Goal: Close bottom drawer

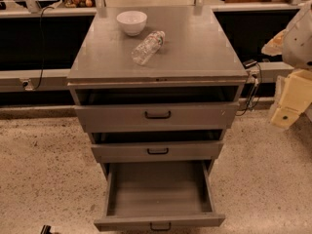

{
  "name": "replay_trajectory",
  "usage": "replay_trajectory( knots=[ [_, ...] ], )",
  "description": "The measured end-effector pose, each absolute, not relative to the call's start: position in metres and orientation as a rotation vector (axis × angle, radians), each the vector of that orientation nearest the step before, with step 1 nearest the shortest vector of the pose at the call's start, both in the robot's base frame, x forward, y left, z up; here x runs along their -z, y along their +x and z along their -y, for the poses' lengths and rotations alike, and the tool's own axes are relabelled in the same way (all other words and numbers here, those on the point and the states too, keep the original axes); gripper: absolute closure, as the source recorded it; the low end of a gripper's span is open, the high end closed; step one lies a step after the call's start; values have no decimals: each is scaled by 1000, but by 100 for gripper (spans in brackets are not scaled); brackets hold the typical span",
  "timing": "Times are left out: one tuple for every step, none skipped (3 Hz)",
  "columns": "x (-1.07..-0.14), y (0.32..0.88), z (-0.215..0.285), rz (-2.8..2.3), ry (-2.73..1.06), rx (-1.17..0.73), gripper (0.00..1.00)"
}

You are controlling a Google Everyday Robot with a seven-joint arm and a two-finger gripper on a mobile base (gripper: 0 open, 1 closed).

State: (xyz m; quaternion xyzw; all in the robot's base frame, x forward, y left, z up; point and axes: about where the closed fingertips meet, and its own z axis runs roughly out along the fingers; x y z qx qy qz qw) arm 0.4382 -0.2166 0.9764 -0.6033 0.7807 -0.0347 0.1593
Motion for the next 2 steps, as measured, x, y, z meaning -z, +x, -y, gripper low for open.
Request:
replay_trajectory(
  knots=[
    [-976, 438, 217, -2232, -1724, 99, 0],
    [-911, 437, 221, -2264, -1754, 52, 0]
  ],
)
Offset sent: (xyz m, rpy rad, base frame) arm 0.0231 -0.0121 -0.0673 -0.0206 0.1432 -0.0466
